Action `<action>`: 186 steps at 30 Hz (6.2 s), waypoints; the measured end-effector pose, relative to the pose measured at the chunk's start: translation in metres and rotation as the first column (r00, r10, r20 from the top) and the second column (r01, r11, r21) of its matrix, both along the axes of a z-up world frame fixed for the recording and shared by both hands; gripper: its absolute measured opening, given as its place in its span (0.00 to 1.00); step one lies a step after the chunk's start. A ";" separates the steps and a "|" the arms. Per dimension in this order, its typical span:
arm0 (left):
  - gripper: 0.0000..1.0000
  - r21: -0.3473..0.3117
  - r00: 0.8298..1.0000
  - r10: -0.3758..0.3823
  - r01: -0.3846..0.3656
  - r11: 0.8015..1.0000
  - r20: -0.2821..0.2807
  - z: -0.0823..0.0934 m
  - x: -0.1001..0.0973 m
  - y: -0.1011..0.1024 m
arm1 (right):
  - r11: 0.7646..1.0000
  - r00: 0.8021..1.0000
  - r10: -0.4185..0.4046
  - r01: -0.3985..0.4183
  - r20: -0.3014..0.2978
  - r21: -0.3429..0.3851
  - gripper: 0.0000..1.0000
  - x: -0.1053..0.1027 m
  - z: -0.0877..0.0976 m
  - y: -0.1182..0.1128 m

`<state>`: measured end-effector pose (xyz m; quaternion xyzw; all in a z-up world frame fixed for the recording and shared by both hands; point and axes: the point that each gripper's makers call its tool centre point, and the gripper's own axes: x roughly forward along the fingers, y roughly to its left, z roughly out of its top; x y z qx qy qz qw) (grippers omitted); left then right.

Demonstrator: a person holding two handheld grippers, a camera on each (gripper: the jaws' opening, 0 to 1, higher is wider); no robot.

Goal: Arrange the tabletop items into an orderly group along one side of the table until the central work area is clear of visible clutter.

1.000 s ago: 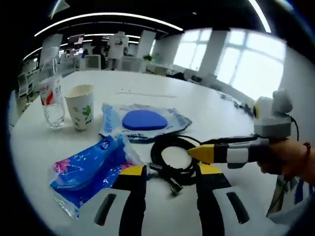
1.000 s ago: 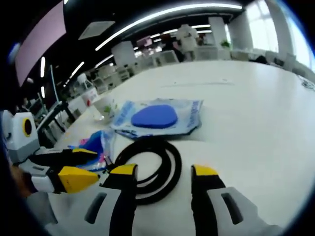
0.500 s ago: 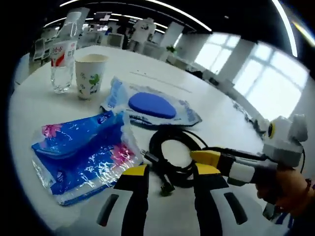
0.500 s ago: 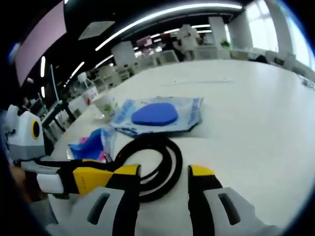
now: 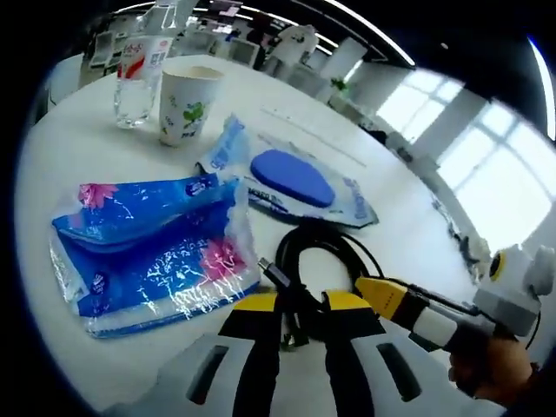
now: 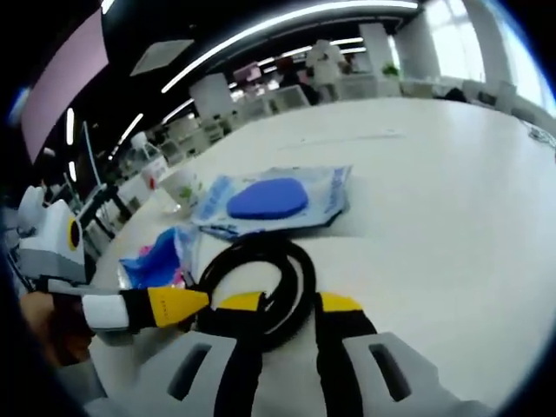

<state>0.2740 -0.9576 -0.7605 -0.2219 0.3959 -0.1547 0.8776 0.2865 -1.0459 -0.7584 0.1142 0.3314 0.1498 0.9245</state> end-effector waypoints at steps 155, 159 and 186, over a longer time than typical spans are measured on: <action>0.90 0.330 0.951 -0.204 0.120 0.936 0.232 0.060 -0.023 0.083 | 0.963 0.961 0.263 -0.256 0.084 -0.086 0.85 -0.052 0.063 0.028; 0.86 0.346 0.963 -0.177 0.099 0.933 0.201 0.053 -0.026 0.100 | 0.954 0.950 0.293 -0.283 0.107 -0.099 0.84 -0.051 0.065 0.037; 0.41 0.374 0.989 -0.020 -0.036 0.927 0.145 0.020 -0.036 0.154 | 0.900 0.890 0.435 -0.422 0.135 -0.113 0.48 -0.021 0.047 0.103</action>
